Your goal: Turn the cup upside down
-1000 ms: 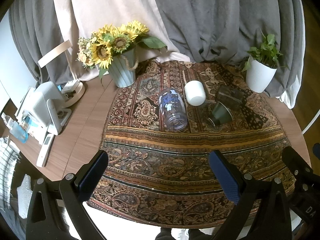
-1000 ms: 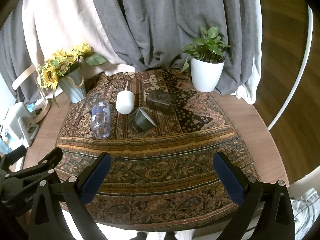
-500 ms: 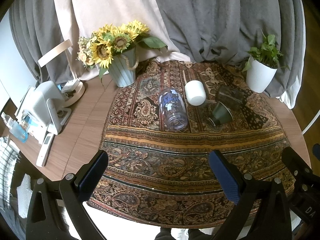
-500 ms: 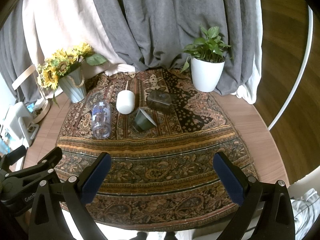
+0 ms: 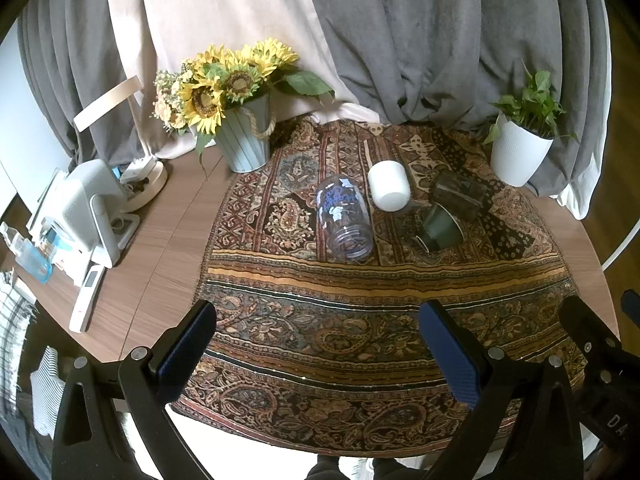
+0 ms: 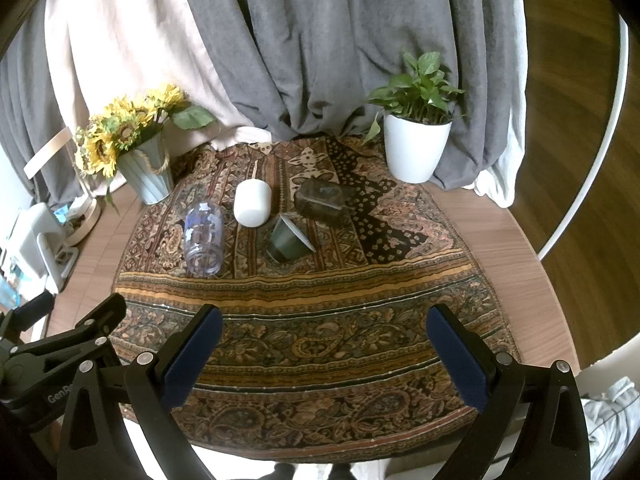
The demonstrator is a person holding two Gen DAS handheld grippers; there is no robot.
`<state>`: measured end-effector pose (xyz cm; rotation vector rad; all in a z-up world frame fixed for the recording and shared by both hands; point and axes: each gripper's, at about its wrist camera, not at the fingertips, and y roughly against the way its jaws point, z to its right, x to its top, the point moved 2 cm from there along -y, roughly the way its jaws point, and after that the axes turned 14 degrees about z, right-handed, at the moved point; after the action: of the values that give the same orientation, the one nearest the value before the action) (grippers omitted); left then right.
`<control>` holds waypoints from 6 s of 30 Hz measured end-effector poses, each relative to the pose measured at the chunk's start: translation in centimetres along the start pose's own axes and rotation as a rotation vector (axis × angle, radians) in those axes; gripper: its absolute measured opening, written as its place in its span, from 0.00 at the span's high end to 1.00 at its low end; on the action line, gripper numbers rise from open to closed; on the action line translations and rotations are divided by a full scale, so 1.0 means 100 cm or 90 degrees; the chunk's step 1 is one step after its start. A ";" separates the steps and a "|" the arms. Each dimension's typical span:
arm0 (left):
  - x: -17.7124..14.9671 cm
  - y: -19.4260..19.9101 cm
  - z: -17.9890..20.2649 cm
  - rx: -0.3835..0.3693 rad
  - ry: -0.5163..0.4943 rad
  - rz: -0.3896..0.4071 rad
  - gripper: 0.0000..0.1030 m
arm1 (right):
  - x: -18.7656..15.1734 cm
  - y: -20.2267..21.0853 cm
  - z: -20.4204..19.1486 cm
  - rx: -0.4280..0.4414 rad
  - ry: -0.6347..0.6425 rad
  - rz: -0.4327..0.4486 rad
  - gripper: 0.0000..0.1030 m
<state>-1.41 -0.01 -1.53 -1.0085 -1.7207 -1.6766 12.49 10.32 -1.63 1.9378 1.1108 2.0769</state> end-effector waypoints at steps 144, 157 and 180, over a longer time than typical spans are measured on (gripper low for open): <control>0.003 -0.145 -0.063 -0.082 -0.073 -0.101 0.00 | 0.004 -0.192 -0.100 0.061 -0.036 -0.171 0.32; -0.011 -0.128 -0.036 -0.142 -0.122 -0.106 0.00 | -0.022 -0.159 -0.068 0.003 -0.094 -0.182 0.32; -0.028 -0.134 -0.029 -0.164 -0.165 -0.132 0.00 | -0.057 -0.164 -0.066 -0.021 -0.123 -0.213 0.31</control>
<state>-10.89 -2.63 -11.44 -1.2477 -1.8573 -2.0140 1.11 16.48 -14.94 1.7497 1.2471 1.6877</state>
